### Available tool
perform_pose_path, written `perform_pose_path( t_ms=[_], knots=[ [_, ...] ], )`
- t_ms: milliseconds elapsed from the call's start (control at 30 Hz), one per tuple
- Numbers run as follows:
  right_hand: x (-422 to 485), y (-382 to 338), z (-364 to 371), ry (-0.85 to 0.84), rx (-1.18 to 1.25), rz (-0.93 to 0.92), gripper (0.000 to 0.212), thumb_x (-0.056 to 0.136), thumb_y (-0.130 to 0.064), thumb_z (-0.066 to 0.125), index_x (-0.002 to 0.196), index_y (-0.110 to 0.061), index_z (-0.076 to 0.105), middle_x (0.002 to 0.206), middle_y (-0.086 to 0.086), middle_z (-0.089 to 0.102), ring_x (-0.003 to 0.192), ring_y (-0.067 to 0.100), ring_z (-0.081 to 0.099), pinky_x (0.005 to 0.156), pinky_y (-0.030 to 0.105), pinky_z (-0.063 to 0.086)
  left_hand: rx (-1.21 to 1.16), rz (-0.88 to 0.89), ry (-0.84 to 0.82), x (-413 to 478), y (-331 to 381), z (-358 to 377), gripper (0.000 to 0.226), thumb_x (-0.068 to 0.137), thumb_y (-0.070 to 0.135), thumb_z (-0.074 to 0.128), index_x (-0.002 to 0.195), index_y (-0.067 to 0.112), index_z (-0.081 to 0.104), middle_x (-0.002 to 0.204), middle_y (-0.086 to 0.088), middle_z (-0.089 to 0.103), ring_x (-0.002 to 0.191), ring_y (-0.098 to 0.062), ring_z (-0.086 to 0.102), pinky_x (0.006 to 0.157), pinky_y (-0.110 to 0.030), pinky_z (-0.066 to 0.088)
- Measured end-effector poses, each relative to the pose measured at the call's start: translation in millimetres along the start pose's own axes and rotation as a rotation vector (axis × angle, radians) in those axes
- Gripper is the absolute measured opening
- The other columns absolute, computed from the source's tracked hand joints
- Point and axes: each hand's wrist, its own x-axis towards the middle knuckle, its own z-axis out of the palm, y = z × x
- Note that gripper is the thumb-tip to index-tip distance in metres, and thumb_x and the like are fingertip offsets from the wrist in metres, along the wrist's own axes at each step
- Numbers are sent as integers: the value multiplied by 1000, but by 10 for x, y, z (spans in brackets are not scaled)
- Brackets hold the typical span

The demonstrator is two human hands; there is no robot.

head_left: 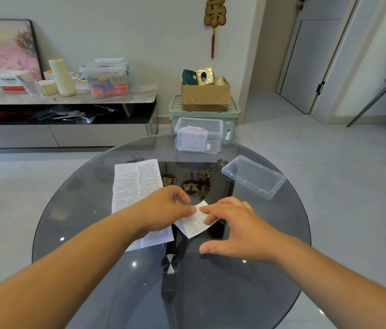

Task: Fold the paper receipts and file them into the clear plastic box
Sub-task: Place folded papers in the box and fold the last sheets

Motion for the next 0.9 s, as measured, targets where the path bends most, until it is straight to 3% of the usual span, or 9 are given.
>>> perform_pose_path(
  t_ms=[100,233,500,667,900],
  knots=[
    [20,-21,21,27,-42,-21,63,66,-79,68,114,-39,60,124,-37,42,130,5,31,109,37,35,-152,-2,30,-14,36,7,12,93,17,70,104,17,67,94,-9,69,86,-18,68,85,-38,60],
    [32,-18,79,73,-31,24,68,57,-86,62,110,-43,58,127,-18,46,122,10,37,103,35,44,-301,-28,-29,-42,53,41,10,95,8,64,102,8,72,98,-8,75,83,-16,75,68,-30,61],
    [33,-38,76,95,-7,48,62,59,-83,66,107,-44,59,127,-19,44,120,9,40,101,32,45,-277,-177,5,-35,-12,-18,14,96,5,61,97,5,75,98,-25,72,63,-18,67,60,-30,60],
    [36,-23,50,101,-16,35,69,58,-85,63,114,-44,57,126,-18,44,118,8,44,100,32,46,-488,-202,6,-76,11,-29,14,93,1,61,100,-6,71,92,-24,72,80,-31,76,69,-35,64],
    [10,-97,10,135,-140,-27,71,69,-81,62,121,-32,60,113,-14,59,108,6,50,96,31,46,-859,-262,-106,-155,52,20,24,98,6,56,115,-10,60,92,-28,73,80,-35,75,66,-34,63]
  ],
)
